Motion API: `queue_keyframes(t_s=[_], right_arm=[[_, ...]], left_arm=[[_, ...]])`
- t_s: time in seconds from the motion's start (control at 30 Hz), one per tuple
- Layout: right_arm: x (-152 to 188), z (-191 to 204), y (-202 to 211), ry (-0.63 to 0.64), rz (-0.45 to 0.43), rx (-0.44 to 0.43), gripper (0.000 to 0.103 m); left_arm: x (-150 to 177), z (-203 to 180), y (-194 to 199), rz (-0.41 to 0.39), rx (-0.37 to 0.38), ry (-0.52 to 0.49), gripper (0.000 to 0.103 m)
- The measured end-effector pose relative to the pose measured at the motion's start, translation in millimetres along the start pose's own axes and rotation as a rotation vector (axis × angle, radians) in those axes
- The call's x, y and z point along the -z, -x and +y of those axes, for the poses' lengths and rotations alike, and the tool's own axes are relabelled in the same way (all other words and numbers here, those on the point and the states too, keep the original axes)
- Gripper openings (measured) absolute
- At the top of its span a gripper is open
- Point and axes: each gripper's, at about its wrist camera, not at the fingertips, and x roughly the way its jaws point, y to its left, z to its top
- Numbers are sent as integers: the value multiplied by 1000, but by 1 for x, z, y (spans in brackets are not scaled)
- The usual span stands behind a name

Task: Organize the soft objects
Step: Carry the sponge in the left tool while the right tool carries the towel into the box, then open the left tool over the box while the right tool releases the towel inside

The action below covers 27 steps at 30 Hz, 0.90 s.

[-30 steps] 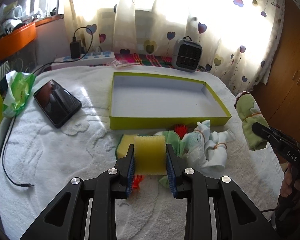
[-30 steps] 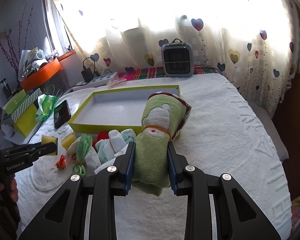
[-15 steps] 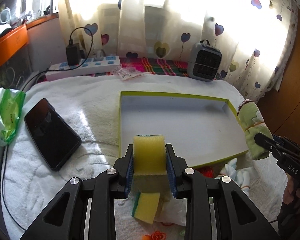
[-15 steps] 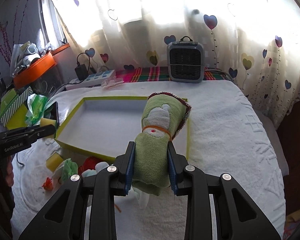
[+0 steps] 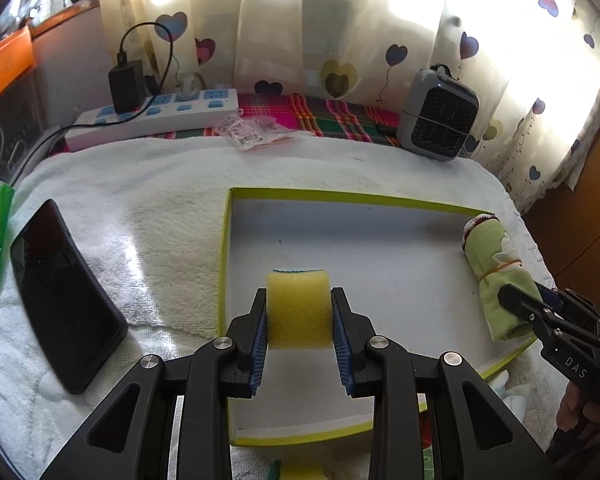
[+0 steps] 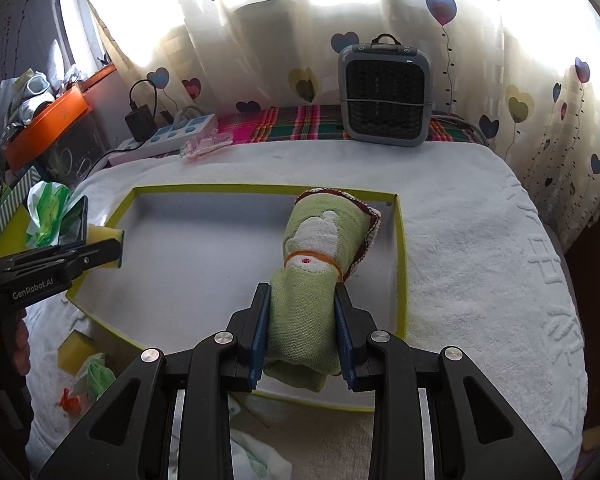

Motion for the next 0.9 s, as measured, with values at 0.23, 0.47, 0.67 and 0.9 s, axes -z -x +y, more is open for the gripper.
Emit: queue_keyframes(t_s=[0.23, 0.47, 0.67, 0.9], right_arm=[[-2, 1, -11, 24, 0, 36, 31], [-5, -3, -16, 16, -2, 43, 33], [-5, -4, -15, 17, -7, 50, 37], [-4, -7, -13, 9, -21, 60, 48]], left_arm=[[-9, -3, -17, 15, -29, -3, 27], [-11, -5, -25, 17, -53, -17, 29], [-11, -7, -27, 19, -60, -27, 29], [-11, -5, -27, 17, -48, -17, 31]])
